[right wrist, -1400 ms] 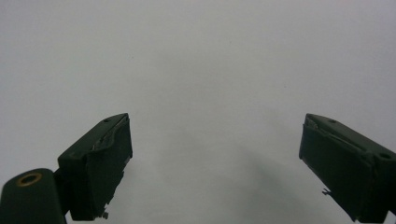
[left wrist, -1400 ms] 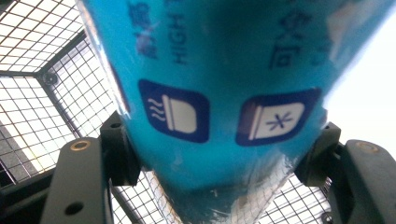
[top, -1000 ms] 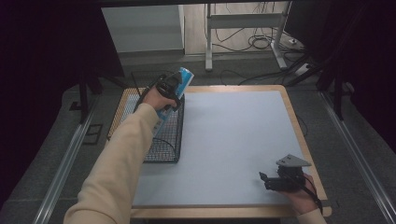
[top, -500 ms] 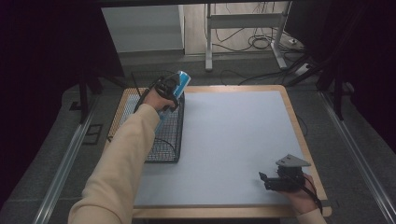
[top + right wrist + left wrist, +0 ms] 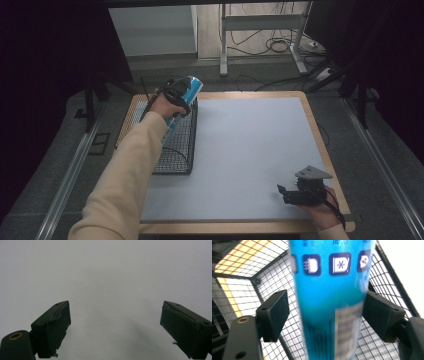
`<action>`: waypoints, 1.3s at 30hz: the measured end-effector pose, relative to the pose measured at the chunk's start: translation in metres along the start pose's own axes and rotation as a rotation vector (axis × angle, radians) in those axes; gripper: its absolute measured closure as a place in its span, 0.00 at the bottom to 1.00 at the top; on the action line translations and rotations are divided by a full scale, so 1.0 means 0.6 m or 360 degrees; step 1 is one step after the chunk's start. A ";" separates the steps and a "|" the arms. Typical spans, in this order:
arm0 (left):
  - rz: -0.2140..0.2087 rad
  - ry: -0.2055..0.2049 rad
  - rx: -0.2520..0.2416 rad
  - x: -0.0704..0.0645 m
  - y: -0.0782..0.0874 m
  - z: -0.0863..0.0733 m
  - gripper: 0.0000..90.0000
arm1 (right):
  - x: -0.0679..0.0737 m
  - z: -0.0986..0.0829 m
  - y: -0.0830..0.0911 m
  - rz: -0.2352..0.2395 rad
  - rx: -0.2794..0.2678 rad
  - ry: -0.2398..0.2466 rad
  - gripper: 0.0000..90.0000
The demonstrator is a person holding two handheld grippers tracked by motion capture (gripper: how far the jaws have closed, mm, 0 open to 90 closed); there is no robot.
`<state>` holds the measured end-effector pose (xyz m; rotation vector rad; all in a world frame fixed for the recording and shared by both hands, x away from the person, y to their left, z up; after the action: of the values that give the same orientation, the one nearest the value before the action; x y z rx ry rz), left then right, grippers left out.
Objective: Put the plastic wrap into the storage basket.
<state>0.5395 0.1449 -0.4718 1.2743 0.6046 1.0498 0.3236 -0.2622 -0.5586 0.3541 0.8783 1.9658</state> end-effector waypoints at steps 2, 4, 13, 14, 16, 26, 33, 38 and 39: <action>-0.0045 0.0015 -0.0087 -0.005 0.028 -0.010 0.21 | 0.000 0.000 0.000 -0.0002 0.0000 0.0002 0.11; -0.0073 0.0004 -0.0123 -0.012 0.040 -0.016 0.20 | 0.000 0.000 0.000 -0.0005 -0.0001 0.0002 0.11; -0.0285 -0.0122 -0.0359 -0.094 0.103 -0.065 0.19 | 0.003 0.003 0.003 -0.0012 -0.0010 0.0001 0.11; -0.0290 -0.0145 -0.0369 -0.115 0.108 -0.077 0.20 | 0.002 0.003 0.003 -0.0015 -0.0009 0.0002 0.11; -0.0302 -0.0179 -0.0407 -0.134 0.113 -0.085 0.20 | 0.002 0.003 0.003 -0.0017 -0.0010 0.0001 0.11; -0.0470 -0.0363 -0.0548 -0.241 0.124 -0.141 0.22 | 0.004 0.003 0.004 -0.0009 -0.0013 0.0004 0.11; -0.0563 -0.0485 -0.0615 -0.310 0.114 -0.185 0.22 | 0.005 0.003 0.003 -0.0011 -0.0010 0.0006 0.11; -0.0630 -0.0540 -0.0606 -0.350 0.090 -0.213 0.22 | 0.005 0.002 0.003 -0.0012 -0.0001 0.0011 0.11; -0.0630 -0.0540 -0.0606 -0.350 0.090 -0.213 0.22 | 0.005 0.002 0.002 -0.0014 -0.0007 0.0009 0.11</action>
<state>0.3230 0.0168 -0.4871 0.9191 0.3535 0.5668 0.3221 -0.2595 -0.5573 0.3420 0.8777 1.9609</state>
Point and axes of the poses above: each handheld gripper's, and its own axes: y roughly backward along the jaws, z roughly out of its top, x roughly to its left, the point moved 7 cm from there along -y, roughly forward along the jaws, and after that the axes turned 2 degrees about x, right-handed, at the moved point
